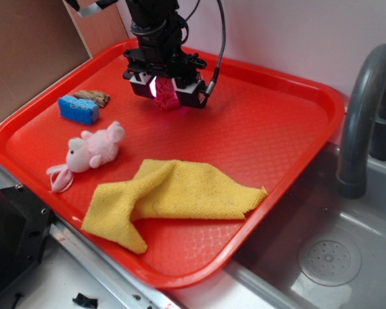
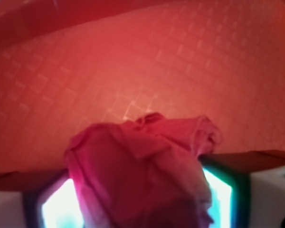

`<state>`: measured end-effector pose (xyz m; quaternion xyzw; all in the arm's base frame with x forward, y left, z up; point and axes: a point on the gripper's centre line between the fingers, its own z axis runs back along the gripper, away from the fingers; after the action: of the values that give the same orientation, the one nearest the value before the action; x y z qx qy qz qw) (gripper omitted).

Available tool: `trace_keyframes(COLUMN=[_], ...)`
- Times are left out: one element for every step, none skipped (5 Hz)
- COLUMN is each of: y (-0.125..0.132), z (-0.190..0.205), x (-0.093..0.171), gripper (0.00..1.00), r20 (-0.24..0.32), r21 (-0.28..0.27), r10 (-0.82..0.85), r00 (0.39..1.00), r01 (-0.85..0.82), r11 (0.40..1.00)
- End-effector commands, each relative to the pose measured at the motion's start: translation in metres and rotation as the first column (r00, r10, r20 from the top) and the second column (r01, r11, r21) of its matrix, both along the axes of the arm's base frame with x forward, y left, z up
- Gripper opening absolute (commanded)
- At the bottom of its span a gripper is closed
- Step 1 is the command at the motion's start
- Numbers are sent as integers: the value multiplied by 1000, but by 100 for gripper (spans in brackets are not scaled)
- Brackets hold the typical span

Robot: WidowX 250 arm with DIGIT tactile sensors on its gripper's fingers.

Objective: Grab the red paper.

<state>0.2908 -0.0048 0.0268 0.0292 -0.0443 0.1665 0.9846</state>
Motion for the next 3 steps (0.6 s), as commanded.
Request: trace_keyframes(y=[-1, -7, -19], z=[13, 38, 71], x=[6, 0, -15], gripper=[0, 0, 0], r20=[8, -7, 10], r21=[-7, -60, -83], r10=[-27, -117, -209], r00=[1000, 993, 978], r01=[27, 117, 209], r11=[1000, 991, 975])
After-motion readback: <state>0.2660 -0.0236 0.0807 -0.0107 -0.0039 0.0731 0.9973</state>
